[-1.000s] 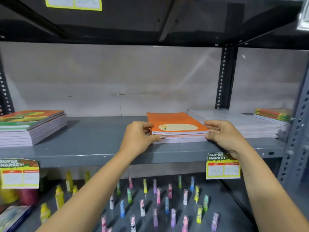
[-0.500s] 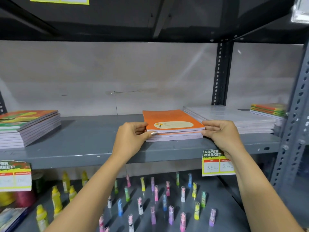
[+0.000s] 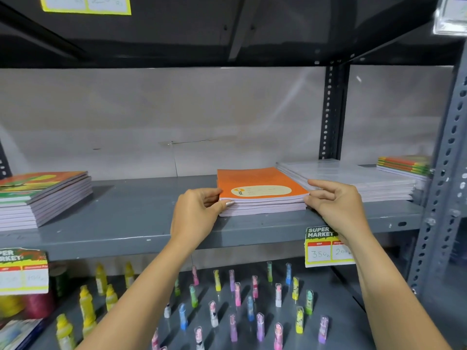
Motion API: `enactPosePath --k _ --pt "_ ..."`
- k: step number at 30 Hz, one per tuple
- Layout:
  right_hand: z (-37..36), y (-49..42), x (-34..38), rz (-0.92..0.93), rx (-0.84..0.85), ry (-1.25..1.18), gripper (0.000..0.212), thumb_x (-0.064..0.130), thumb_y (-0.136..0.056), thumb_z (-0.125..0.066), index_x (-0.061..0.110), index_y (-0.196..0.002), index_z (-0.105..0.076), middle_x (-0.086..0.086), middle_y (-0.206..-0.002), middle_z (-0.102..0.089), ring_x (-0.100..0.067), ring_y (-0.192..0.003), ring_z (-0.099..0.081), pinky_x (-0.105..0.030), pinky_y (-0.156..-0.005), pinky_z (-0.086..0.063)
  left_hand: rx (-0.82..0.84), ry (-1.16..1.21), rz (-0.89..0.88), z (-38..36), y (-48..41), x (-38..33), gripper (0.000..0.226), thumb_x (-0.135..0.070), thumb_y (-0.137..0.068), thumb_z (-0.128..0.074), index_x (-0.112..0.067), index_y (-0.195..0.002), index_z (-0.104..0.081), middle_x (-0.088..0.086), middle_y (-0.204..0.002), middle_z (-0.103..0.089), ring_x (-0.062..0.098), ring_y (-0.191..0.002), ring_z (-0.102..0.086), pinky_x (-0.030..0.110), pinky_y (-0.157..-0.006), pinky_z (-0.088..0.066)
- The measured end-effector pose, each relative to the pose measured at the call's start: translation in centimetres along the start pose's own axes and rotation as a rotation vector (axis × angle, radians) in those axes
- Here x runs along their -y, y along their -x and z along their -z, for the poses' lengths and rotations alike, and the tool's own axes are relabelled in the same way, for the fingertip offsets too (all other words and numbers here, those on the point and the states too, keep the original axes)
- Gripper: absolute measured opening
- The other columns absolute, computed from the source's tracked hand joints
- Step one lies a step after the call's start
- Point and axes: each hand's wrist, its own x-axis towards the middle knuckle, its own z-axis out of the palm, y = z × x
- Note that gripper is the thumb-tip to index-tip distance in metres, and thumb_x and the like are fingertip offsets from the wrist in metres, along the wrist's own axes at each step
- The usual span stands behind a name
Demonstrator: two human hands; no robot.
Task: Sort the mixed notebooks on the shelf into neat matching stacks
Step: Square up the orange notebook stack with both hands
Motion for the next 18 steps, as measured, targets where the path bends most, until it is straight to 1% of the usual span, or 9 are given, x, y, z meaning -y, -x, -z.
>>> enactPosePath --k 3,4,5,7,8,11,13,16,18 --pt "-0.1 -0.1 -0.1 0.008 -0.022 -0.002 0.023 0.009 -0.076 -0.076 0.013 -0.098 -0.075 -0.005 -0.086 -0.075 -0.017 -0.082 -0.071 -0.033 -0.084 -0.056 -0.015 -0.003 0.004 -0.1 0.0 -0.2 0.039 -0.027 -0.075 -0.075 -0.012 -0.111 -0.070 0.004 -0.109 -0.074 0.009 -0.095 -0.070 0.028 -0.087 -0.056" --pt "-0.2 -0.3 -0.1 0.007 -0.031 -0.013 0.020 0.008 -0.076 -0.076 0.012 -0.096 -0.075 -0.005 -0.085 -0.075 -0.017 -0.080 -0.071 -0.030 -0.080 -0.057 -0.016 -0.010 0.005 -0.1 -0.1 -0.3 0.040 -0.027 -0.075 -0.076 -0.012 -0.112 -0.070 0.005 -0.110 -0.074 0.009 -0.095 -0.070 0.028 -0.088 -0.056" --pt "-0.3 -0.3 -0.2 0.004 -0.032 -0.021 0.019 0.007 -0.077 -0.075 0.010 -0.096 -0.075 -0.005 -0.085 -0.075 -0.016 -0.078 -0.070 -0.024 -0.074 -0.058 -0.016 -0.020 0.006 -0.2 -0.1 -0.3 0.041 -0.028 -0.075 -0.075 -0.012 -0.112 -0.069 0.005 -0.110 -0.073 0.009 -0.096 -0.070 0.028 -0.088 -0.056" --pt "-0.3 -0.4 -0.2 -0.007 -0.018 -0.041 0.020 0.005 -0.078 -0.074 0.007 -0.098 -0.074 -0.005 -0.085 -0.073 -0.014 -0.076 -0.069 -0.011 -0.062 -0.055 -0.012 -0.033 0.005 -0.2 0.0 -0.4 0.041 -0.028 -0.076 -0.075 -0.013 -0.113 -0.069 0.005 -0.112 -0.073 0.010 -0.097 -0.070 0.029 -0.089 -0.056" --pt "-0.2 -0.4 -0.2 -0.014 -0.008 -0.055 0.021 0.003 -0.078 -0.073 0.006 -0.099 -0.074 -0.006 -0.086 -0.073 -0.014 -0.076 -0.069 -0.009 -0.059 -0.054 -0.011 -0.035 0.004 -0.2 0.1 -0.4 0.041 -0.029 -0.076 -0.074 -0.013 -0.114 -0.069 0.004 -0.112 -0.073 0.010 -0.098 -0.070 0.029 -0.089 -0.056" --pt "0.1 -0.6 -0.3 -0.036 0.033 -0.066 0.024 -0.004 -0.079 -0.069 0.005 -0.101 -0.073 -0.009 -0.089 -0.073 -0.013 -0.078 -0.069 -0.008 -0.061 -0.054 0.007 -0.042 -0.012 -0.1 0.2 -0.5 0.041 -0.027 -0.077 -0.074 -0.014 -0.115 -0.068 0.002 -0.112 -0.073 0.010 -0.098 -0.070 0.031 -0.091 -0.056" --pt "0.2 -0.7 -0.3 -0.052 0.054 -0.055 0.025 -0.006 -0.080 -0.068 0.006 -0.101 -0.073 -0.008 -0.091 -0.073 -0.015 -0.082 -0.070 -0.012 -0.066 -0.056 0.031 -0.038 -0.020 0.0 0.2 -0.5 0.040 -0.024 -0.077 -0.074 -0.014 -0.115 -0.067 0.002 -0.113 -0.073 0.009 -0.098 -0.069 0.030 -0.092 -0.055" --pt "0.2 -1.0 -0.5 -0.081 0.045 -0.087 0.024 -0.007 -0.080 -0.067 0.006 -0.099 -0.073 -0.011 -0.091 -0.074 -0.019 -0.083 -0.072 -0.019 -0.071 -0.059 0.035 -0.021 -0.023 0.0 0.2 -0.5 0.037 -0.018 -0.079 -0.073 -0.011 -0.115 -0.067 0.003 -0.112 -0.072 0.009 -0.097 -0.069 0.018 -0.086 -0.052" --pt "0.0 -1.1 -0.7 -0.084 0.027 -0.091 0.022 -0.007 -0.080 -0.067 0.005 -0.098 -0.073 -0.012 -0.091 -0.074 -0.019 -0.082 -0.072 -0.020 -0.071 -0.059 0.036 -0.014 -0.024 -0.1 0.2 -0.6 0.036 -0.015 -0.079 -0.072 -0.010 -0.115 -0.067 0.004 -0.112 -0.072 0.008 -0.096 -0.068 0.013 -0.083 -0.049"
